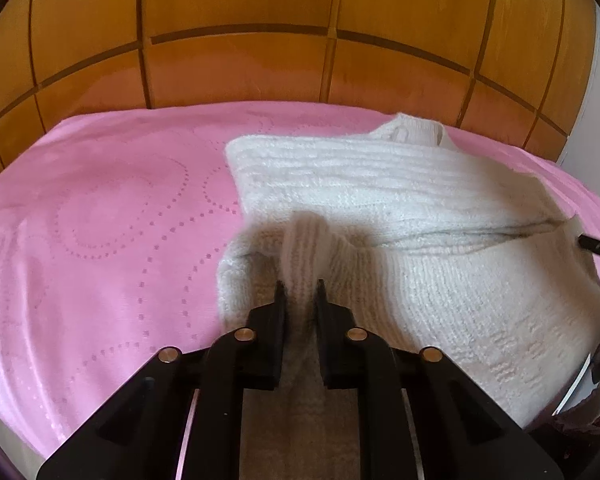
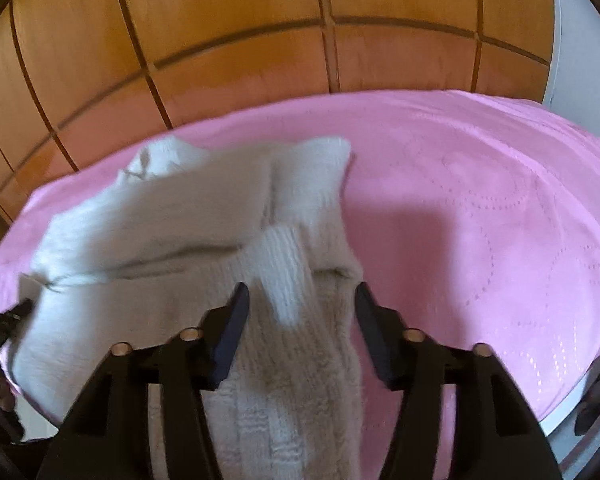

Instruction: Fold small clothes

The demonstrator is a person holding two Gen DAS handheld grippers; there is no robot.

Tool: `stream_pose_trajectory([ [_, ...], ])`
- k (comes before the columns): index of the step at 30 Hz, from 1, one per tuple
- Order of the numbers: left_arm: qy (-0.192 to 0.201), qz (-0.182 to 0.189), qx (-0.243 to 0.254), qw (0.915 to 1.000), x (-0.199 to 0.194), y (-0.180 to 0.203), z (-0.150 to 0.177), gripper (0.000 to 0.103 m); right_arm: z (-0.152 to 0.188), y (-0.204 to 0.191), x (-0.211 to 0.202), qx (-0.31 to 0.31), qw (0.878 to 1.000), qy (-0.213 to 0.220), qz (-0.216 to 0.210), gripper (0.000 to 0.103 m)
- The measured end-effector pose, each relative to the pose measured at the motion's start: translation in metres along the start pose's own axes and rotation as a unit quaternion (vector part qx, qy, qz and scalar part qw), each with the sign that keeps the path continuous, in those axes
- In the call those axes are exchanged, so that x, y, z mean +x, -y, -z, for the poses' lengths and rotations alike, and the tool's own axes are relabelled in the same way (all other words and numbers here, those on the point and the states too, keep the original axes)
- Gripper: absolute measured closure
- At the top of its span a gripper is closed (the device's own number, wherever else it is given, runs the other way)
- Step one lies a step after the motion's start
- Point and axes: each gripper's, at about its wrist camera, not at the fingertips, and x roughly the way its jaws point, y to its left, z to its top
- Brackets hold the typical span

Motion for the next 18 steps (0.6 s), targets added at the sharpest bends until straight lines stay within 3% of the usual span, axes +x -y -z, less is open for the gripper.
stream_pose_trajectory([
  [2, 0.006, -0.007, 0.001, 1.0000, -0.006, -0.001, 0.001, 0.096, 0.003, -0.007, 0.001, -0.021, 1.000, -0.004, 0.010, 0.085],
  [4, 0.015, -0.004, 0.000, 0.9999, -0.012, -0.003, 0.002, 0.096, 0.006, -0.011, -0.004, -0.038, 0.999, 0.002, 0.020, 0.096],
  [11, 0.051, 0.024, 0.006, 0.9984, -0.051, -0.008, -0.008, 0.098, -0.009, -0.013, -0.054, -0.026, 0.999, 0.041, -0.020, 0.097],
  [18, 0.069, 0.045, -0.020, 0.9963, -0.044, -0.021, -0.061, 0.098, -0.070, -0.012, -0.058, 0.017, 0.994, 0.091, -0.058, 0.097],
])
